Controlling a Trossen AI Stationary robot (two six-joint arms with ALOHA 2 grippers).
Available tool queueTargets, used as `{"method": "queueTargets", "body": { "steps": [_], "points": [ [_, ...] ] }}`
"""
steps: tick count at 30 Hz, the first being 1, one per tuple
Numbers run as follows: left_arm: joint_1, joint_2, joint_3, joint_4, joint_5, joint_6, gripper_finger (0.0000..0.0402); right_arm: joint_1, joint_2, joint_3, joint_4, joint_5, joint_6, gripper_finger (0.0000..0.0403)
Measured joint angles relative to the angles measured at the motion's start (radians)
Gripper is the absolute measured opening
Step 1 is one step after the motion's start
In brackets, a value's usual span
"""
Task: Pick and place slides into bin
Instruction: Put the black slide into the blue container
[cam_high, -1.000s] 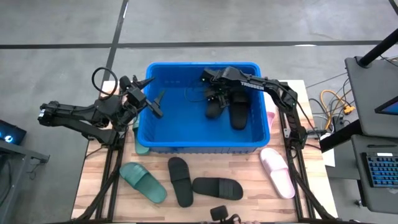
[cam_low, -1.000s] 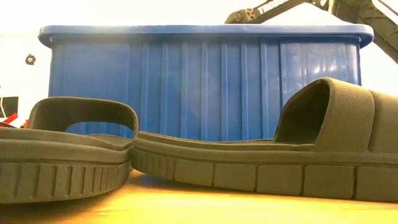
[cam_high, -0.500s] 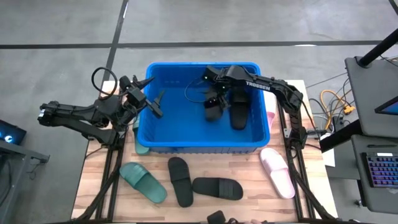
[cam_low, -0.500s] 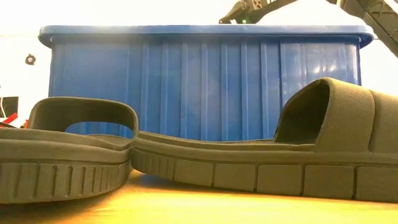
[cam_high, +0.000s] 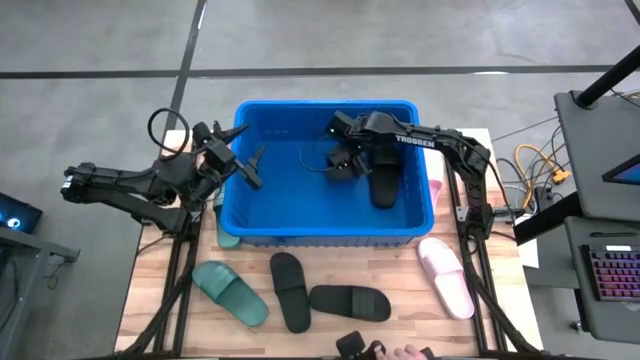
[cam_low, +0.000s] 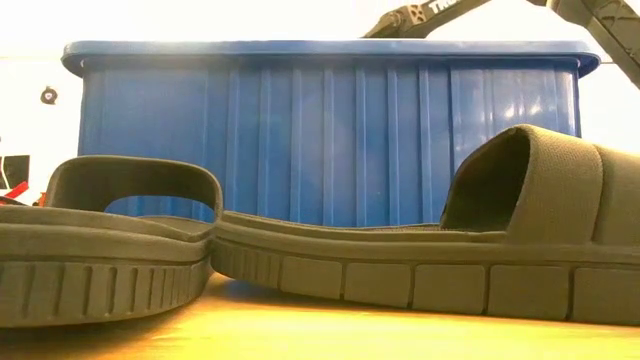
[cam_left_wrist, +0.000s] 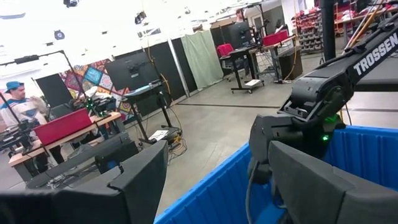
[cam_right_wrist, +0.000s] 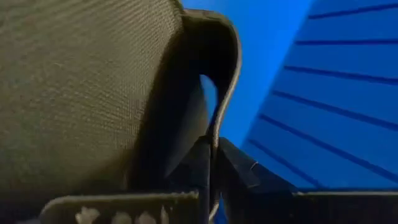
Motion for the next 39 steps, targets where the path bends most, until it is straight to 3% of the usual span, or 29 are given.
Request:
{"method": "queueTargets", "body": {
  "steps": [10,14,17,25,32,39],
  "points": [
    [-0.001,0.000,0.000,0.000,0.000,0.000,0.0263,-0.006,-0.059,-0.003,0.049,0.031,-0.021,0.0009],
    [-0.001,0.000,0.000,0.000,0.000,0.000,0.0263,-0.005,-0.095,-0.002,0.066,0.095,-0.027,0.0009],
    [-0.001,0.000,0.000,0.000,0.000,0.000,0.0263,-0.013,-0.102,-0.007,0.079,0.063,-0.007,0.0009],
    [0.000,0.000,0.000,0.000,0.000,0.000,0.0263,-0.012,-0.105,-0.160,0.193,0.043,-0.090,0.0009],
    [0.000,0.000,0.000,0.000,0.000,0.000,0.0263,-0.011,-0.127,-0.284,0.325,0.091,-0.120,0.0009],
    [0.000,0.000,0.000,0.000,0.000,-0.001,0.0263,-0.011,-0.132,-0.336,0.324,0.083,-0.121,0.0010]
  ]
}}
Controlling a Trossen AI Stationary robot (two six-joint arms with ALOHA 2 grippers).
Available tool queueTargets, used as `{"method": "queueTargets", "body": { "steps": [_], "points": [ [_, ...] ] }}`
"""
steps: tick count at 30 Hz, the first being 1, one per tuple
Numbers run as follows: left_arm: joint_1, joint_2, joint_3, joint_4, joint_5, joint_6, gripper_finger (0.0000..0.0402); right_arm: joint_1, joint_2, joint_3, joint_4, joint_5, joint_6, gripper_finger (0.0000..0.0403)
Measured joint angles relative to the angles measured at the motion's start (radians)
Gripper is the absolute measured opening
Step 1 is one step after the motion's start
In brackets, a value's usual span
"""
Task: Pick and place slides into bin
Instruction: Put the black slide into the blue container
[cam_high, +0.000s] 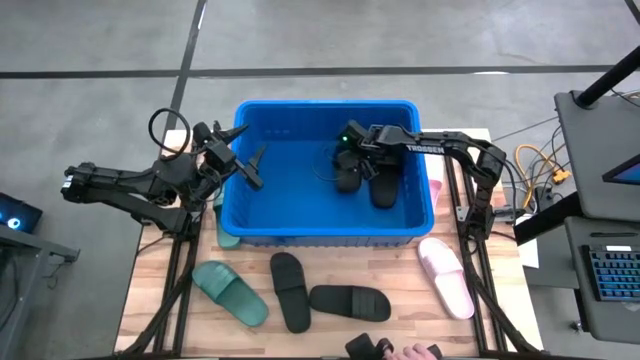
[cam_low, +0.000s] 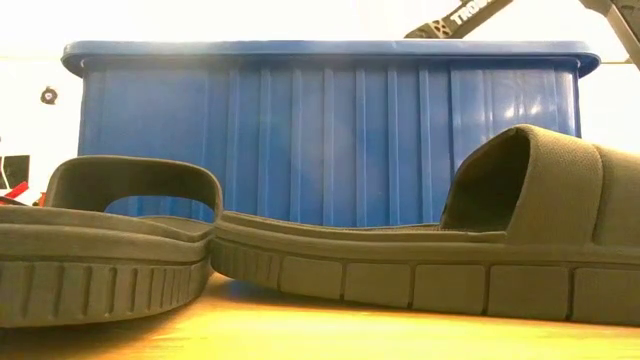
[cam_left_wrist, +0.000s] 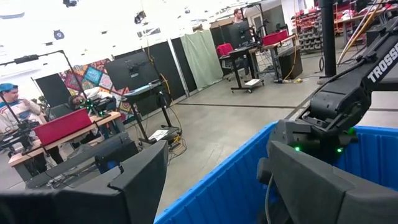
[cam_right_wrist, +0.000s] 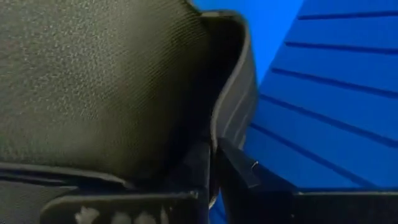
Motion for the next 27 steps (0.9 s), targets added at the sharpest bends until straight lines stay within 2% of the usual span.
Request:
{"method": "queueTargets", "body": {
  "steps": [11,22,27],
  "points": [
    [0.001,0.000,0.000,0.000,0.000,-0.001,0.0263,-0.010,0.002,-0.006,-0.117,-0.033,0.066,0.0076],
    [0.000,0.000,0.000,0.000,0.000,-0.002,0.0263,-0.011,0.003,0.018,-0.136,-0.044,0.276,0.0176],
    [0.000,0.000,0.000,0.000,0.000,-0.002,0.0263,-0.012,0.003,0.075,-0.233,-0.070,0.377,0.0199]
  ]
}}
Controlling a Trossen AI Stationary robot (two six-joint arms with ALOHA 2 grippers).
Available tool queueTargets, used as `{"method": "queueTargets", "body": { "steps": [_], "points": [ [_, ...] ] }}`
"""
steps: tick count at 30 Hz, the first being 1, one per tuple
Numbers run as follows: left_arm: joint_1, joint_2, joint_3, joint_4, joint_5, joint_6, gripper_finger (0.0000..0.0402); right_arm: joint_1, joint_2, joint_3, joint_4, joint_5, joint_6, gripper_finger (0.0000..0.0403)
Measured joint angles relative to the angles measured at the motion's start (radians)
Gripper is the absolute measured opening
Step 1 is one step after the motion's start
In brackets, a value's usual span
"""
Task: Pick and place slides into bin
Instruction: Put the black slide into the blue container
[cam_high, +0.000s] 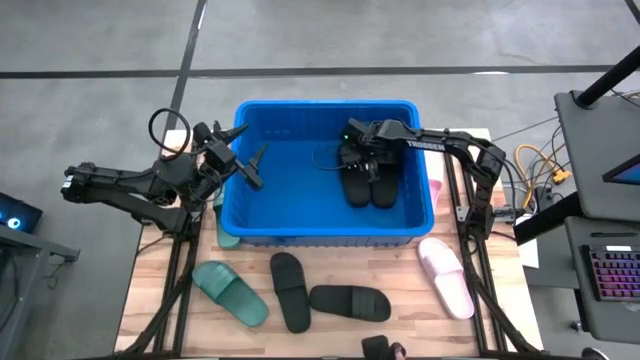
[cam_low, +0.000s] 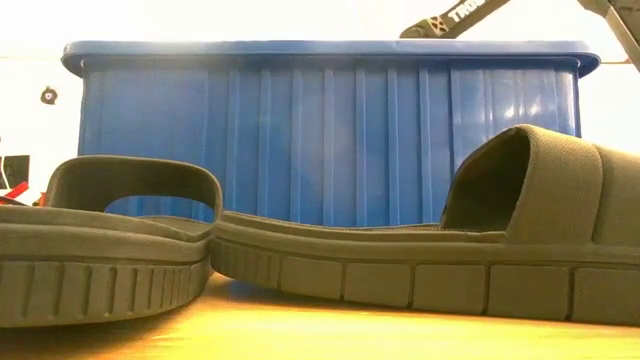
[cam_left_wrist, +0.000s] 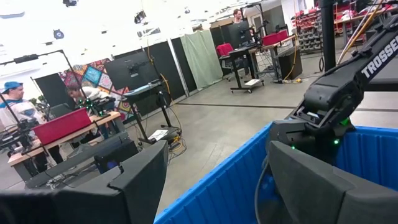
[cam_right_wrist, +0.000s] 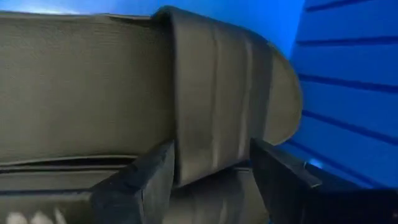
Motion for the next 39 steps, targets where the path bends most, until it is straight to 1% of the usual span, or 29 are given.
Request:
{"method": "queueTargets", "body": {
  "steps": [2,5,8,9,15,20,26,33,39],
  "points": [
    [0.000,0.000,0.000,0.000,0.000,0.000,0.0263,-0.001,0.000,0.016,-0.040,-0.030,0.025,0.0200],
    [0.000,0.000,0.000,0.000,0.000,0.000,0.0263,0.000,0.000,0.035,-0.055,-0.044,0.068,0.0196],
    [-0.001,0.000,0.000,0.000,0.000,0.000,0.0263,0.001,0.000,0.041,-0.041,-0.144,0.065,0.0189],
    [-0.001,0.000,0.000,0.000,0.000,0.000,0.0263,0.003,0.000,0.040,-0.025,-0.162,0.054,0.0186],
    [-0.001,0.000,0.000,0.000,0.000,0.001,0.0263,0.009,0.000,0.020,0.103,-0.148,0.001,0.0166],
    [0.000,0.000,0.000,0.000,0.000,0.001,0.0263,0.009,-0.001,0.016,0.092,-0.191,-0.080,0.0154],
    [0.000,0.000,0.000,-0.001,0.000,0.003,0.0263,0.009,-0.001,-0.013,0.096,-0.193,-0.167,0.0150],
    [0.000,0.000,0.000,-0.001,0.000,0.003,0.0263,0.009,-0.001,-0.038,0.151,-0.178,-0.179,0.0146],
    [0.000,0.000,0.000,-0.001,0.000,0.003,0.0263,0.009,-0.001,-0.078,0.270,-0.115,-0.167,0.0136]
  ]
}}
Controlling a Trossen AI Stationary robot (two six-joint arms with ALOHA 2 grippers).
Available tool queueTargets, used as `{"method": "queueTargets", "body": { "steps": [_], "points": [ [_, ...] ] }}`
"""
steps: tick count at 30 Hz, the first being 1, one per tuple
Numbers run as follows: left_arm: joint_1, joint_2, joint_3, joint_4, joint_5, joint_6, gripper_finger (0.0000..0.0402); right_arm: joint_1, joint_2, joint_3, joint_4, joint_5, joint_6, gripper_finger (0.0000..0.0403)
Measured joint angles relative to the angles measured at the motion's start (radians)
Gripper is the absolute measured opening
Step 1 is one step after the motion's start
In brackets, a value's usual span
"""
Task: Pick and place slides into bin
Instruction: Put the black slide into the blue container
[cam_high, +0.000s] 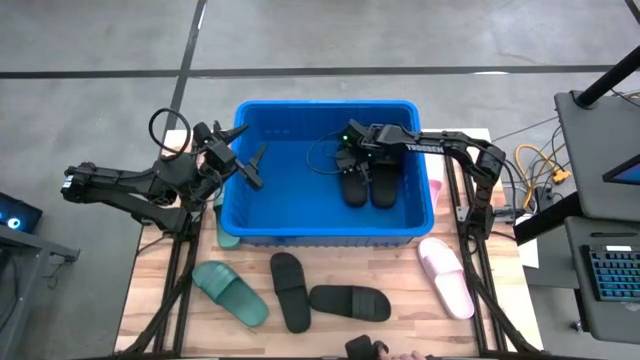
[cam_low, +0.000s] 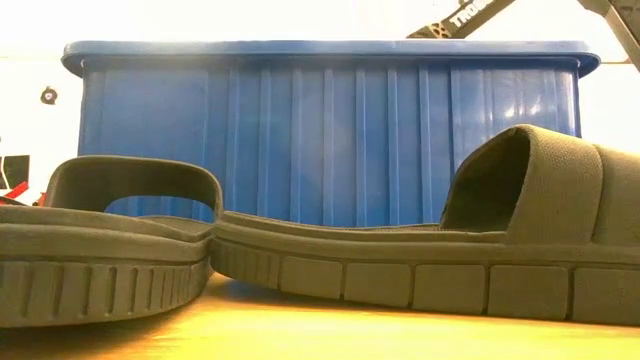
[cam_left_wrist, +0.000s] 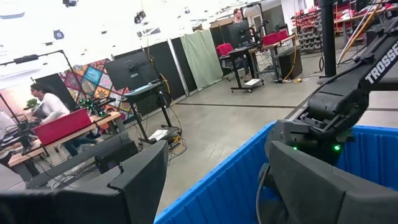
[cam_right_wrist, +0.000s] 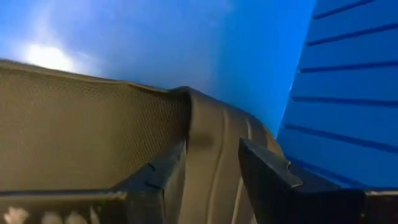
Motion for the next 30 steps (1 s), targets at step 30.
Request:
{"method": "queueTargets", "body": {
  "steps": [30],
  "points": [
    [0.000,0.004,0.000,-0.004,0.000,0.000,0.0263,-0.007,-0.002,-0.007,-0.021,0.064,0.147,0.0191]
  ]
}}
